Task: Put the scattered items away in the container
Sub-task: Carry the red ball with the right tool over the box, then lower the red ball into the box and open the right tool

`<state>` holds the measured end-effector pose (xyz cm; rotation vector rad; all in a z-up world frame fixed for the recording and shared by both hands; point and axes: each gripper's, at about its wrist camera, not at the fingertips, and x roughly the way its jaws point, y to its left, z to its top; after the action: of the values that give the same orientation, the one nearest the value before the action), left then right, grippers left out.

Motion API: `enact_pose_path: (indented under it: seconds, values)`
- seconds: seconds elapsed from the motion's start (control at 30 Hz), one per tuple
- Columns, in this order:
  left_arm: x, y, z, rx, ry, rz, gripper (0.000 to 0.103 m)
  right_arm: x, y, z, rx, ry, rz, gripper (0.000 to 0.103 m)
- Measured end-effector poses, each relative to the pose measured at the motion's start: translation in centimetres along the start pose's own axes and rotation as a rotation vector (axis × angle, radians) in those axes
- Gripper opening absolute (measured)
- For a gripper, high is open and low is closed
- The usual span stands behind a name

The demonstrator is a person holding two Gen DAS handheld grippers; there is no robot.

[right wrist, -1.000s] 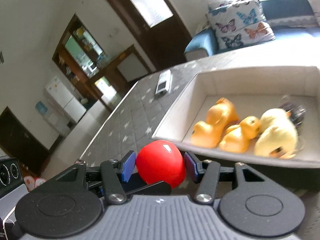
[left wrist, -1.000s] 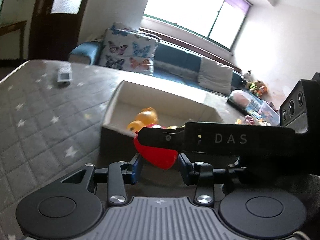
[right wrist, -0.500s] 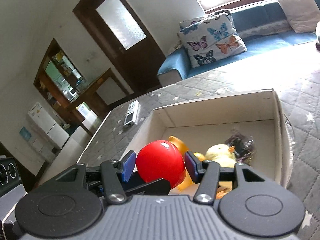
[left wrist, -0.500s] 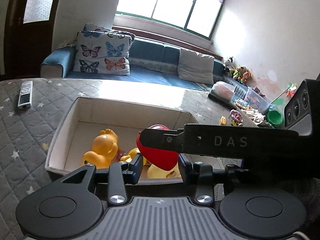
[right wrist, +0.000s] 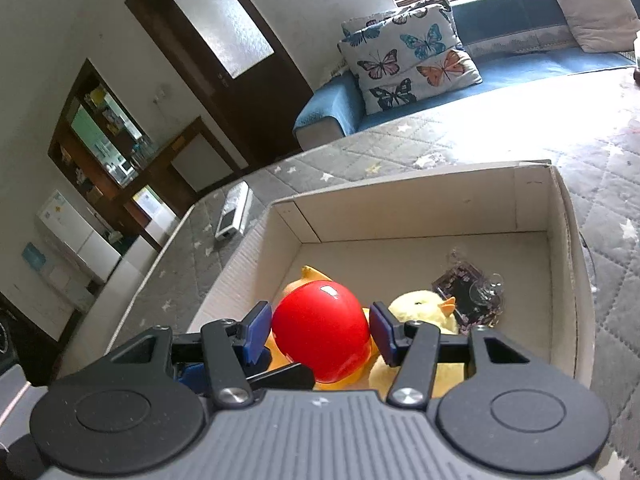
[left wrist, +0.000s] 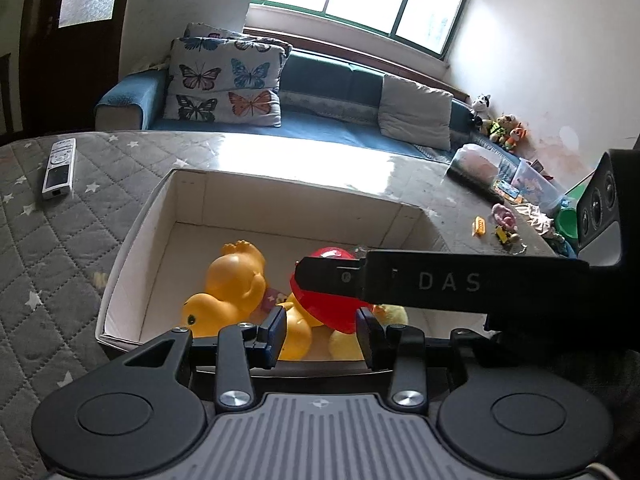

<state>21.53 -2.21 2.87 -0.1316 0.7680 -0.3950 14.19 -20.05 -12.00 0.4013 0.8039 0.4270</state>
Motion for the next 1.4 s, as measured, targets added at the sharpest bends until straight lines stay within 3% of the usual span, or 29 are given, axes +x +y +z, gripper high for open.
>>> enact_pose_path:
  seconds: [0.43, 0.93, 1.17, 1.4]
  values:
    - [-0.1, 0.7, -0.3, -0.016, 0.020, 0.026, 0.041, 1.6, 0.7, -0.4, -0.039, 0.037, -0.049, 0.055]
    - [-0.7, 0.8, -0.4, -0.025, 0.015, 0.036, 0.041, 1.0, 1.2, -0.6, -0.057, 0.027, -0.046, 0.057]
    - [-1.6, 0.7, -0.6, -0.025, 0.002, 0.039, 0.041, -0.1, 1.7, -0.6, -0.082, 0.003, -0.053, 0.062]
    - [-2.8, 0.7, -1.0, -0.033, -0.013, 0.054, 0.041, -1.7, 2.6, -1.0, -0.126, -0.042, -0.071, 0.076]
